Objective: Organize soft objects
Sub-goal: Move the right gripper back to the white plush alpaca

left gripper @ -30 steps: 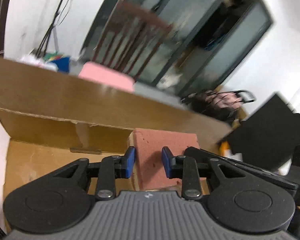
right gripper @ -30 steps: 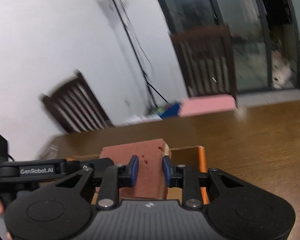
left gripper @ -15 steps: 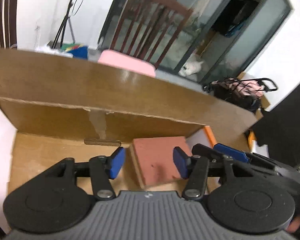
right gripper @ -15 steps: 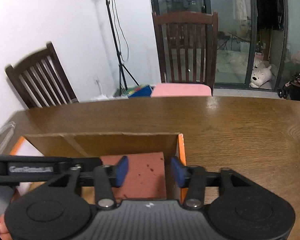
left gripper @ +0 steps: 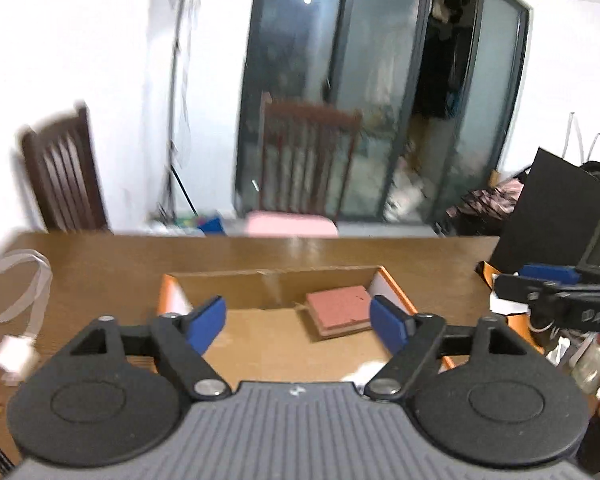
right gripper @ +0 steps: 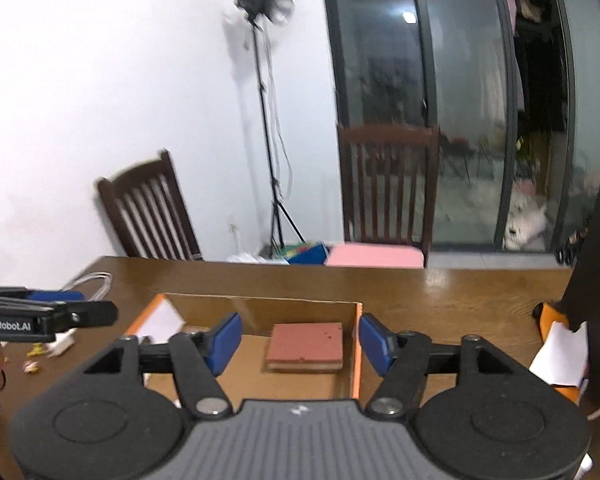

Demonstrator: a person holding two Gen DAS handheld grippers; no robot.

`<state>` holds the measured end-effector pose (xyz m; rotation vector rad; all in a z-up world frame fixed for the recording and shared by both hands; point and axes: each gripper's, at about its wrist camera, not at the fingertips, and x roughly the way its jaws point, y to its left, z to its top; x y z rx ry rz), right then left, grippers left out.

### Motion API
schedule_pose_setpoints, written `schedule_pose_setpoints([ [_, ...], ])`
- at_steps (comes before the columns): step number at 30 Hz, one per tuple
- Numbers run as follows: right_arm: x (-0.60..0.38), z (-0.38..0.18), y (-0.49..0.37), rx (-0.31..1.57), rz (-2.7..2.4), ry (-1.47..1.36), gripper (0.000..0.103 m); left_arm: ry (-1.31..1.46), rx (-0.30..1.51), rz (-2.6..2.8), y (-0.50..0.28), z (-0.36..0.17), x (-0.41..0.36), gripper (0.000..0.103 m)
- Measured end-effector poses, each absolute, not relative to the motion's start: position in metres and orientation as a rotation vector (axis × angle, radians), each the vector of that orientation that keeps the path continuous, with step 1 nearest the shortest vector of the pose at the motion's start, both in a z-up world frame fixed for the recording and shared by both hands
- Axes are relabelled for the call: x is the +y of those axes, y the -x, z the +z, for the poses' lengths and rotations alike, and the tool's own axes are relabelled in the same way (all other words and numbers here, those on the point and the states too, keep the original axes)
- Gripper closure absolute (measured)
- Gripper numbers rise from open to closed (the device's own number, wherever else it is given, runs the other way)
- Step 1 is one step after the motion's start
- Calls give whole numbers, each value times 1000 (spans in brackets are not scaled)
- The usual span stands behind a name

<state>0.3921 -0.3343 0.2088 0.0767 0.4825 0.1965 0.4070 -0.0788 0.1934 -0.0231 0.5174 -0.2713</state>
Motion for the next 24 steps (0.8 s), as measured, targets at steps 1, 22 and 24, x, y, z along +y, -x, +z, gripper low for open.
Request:
schedule_pose_setpoints([
  [1,-334,212,-370,456,209,-76,31,10,487,-256,-386,195,-74,18],
  [22,-294,73,-63,253,259,60,15,22,258,-187,-59,66,-13,0],
  [24,-287,60,-47,259,277,47,14,27,266,-183,-50,61,-10,0],
])
